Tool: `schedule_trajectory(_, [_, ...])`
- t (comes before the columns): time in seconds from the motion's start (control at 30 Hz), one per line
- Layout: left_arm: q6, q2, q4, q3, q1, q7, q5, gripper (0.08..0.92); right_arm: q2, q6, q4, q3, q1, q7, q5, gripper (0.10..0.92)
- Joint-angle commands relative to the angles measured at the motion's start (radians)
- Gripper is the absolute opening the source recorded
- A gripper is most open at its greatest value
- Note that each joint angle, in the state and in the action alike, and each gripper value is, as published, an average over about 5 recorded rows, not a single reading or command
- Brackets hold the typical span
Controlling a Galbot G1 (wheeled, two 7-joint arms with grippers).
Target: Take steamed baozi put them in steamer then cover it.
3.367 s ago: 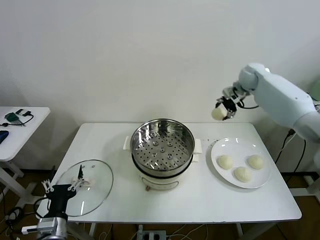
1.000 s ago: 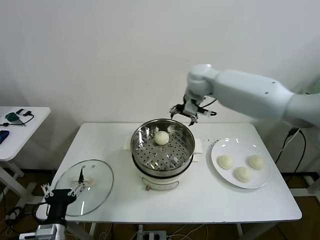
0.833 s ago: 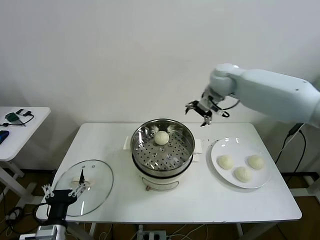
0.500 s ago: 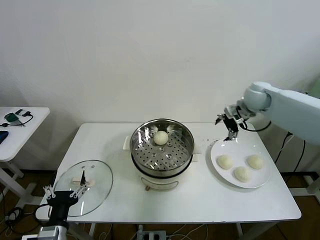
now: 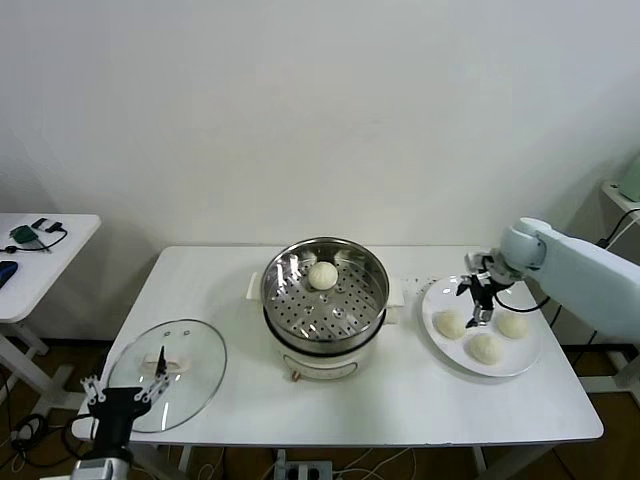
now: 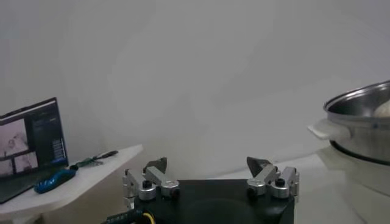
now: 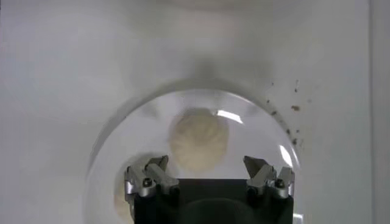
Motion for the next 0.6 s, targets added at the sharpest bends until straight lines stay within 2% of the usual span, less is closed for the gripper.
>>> schedule_trajectory(0.03, [-0.001,0.001,0.006,-0.007,0.005,0.0,0.001,0.823,0.069,-0.004,-0.118,0.105,-0.099,-0.015,-0.059,0.823])
schedule_trajectory(0.43, [0.001,-0.001,0.015,-0.008,-0.001,0.001,0.006,0.823,0.137,0.038,-0.213,0.145,-0.093,-0.034,-0.074,0.82])
schedule_trajectory(0.6, [0.003,-0.004,0.015,-0.005,-0.005,0.001,0.008,0.823,0.14,0.04,-0.208,0.137,-0.087,-0.04,-0.055,0.766])
